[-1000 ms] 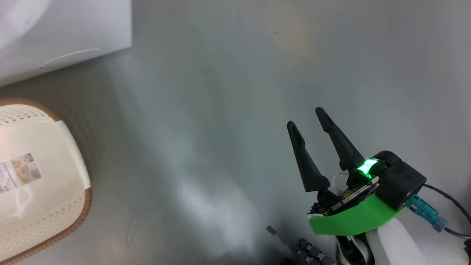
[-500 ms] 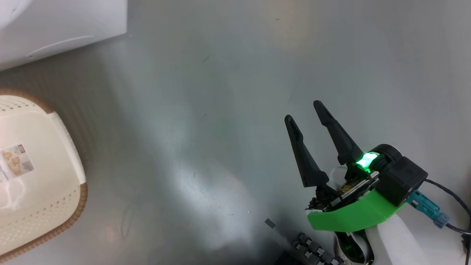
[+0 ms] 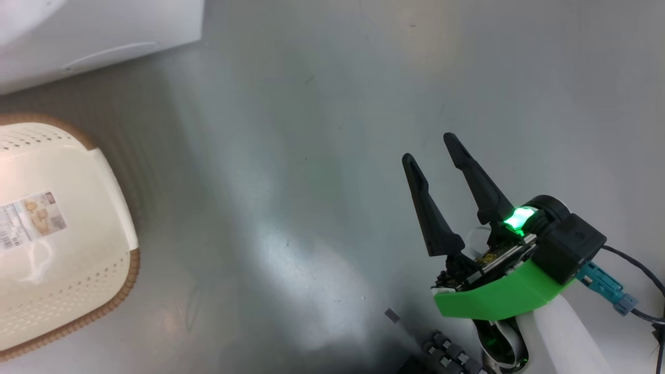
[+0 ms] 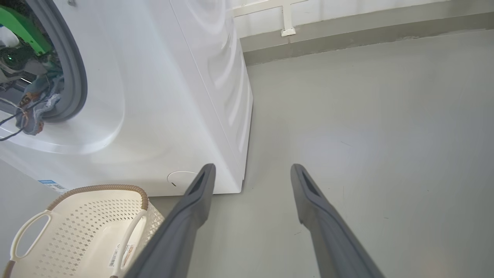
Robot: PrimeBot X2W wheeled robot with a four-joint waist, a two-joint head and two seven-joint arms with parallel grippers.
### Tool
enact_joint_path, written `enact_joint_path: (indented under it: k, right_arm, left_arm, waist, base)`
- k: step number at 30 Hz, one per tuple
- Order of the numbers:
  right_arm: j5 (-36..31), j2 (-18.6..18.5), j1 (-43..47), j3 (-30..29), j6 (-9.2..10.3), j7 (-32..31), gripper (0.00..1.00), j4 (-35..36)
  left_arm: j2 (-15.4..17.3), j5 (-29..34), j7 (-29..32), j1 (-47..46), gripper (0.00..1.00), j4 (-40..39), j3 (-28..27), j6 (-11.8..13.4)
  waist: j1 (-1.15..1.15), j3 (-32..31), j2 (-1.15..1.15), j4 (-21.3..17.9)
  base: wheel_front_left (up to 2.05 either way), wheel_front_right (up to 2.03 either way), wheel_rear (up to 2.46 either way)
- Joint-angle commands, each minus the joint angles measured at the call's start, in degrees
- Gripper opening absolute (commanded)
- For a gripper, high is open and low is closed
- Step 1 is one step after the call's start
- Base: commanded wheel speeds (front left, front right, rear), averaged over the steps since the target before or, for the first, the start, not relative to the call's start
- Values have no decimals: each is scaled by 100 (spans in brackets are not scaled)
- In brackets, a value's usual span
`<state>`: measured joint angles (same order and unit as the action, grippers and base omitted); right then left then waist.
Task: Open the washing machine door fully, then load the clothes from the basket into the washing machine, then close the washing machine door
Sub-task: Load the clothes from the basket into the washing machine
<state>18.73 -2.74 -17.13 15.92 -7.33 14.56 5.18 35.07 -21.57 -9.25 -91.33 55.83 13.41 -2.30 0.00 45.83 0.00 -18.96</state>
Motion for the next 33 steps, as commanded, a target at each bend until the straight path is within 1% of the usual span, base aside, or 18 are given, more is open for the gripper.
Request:
enact_joint_path:
  k: [1, 6, 10, 15, 21, 26, 28, 30, 31, 33]
  right_arm:
    - [2, -14, 70, 97, -16, 43, 100, 103]
    - [-42, -14, 78, 25, -16, 43, 100, 72]
    - [-87, -14, 99, -58, -16, 43, 100, 65]
    - [-134, -14, 166, -153, -16, 44, 100, 25]
    - [-208, -14, 319, -237, -16, 44, 100, -72]
    - [-311, -14, 449, -329, -16, 44, 100, -160]
    - [-359, -14, 490, -367, -16, 44, 100, -200]
    - [-415, -14, 532, -395, -16, 44, 100, -240]
    - [-415, -14, 532, -395, -16, 44, 100, -240]
    - [-476, -14, 567, -421, -16, 44, 100, -283]
  left_arm:
    - [224, -30, -43, 172, 100, -78, 15, -8]
    - [116, -131, -97, 489, 100, 2, 24, -16]
    - [32, -182, -232, 848, 100, -104, 30, 45]
    - [-51, -295, -436, 1576, 100, -563, -52, 222]
    - [-140, -453, -540, 2669, 100, -1511, -232, 455]
    - [-271, -571, -563, 3866, 100, -2615, -414, 795]
    - [-284, -542, -566, 4373, 100, -3068, -460, 990]
    - [-358, -633, -568, 4874, 100, -3520, -539, 1111]
    - [-358, -633, -568, 4874, 100, -3520, -539, 1111]
    - [-420, -657, -569, 5364, 100, -3947, -577, 1270]
  waist:
    - [0, -54, 0, 47]
    - [0, -229, 0, 157]
    - [0, -386, 0, 257]
    - [0, -684, 0, 399]
    - [0, -1067, 0, 568]
    - [0, -1396, 0, 716]
    - [0, -1517, 0, 774]
    - [0, -1633, 0, 832]
    - [0, -1633, 0, 832]
    - [0, -1746, 0, 894]
  base:
    - [0, 0, 0]
    - [0, 0, 0]
    - [0, 0, 0]
    - [0, 0, 0]
    - [0, 0, 0]
    - [0, 0, 0]
    - [0, 0, 0]
    - [0, 0, 0]
    - [0, 0, 0]
    - [0, 0, 0]
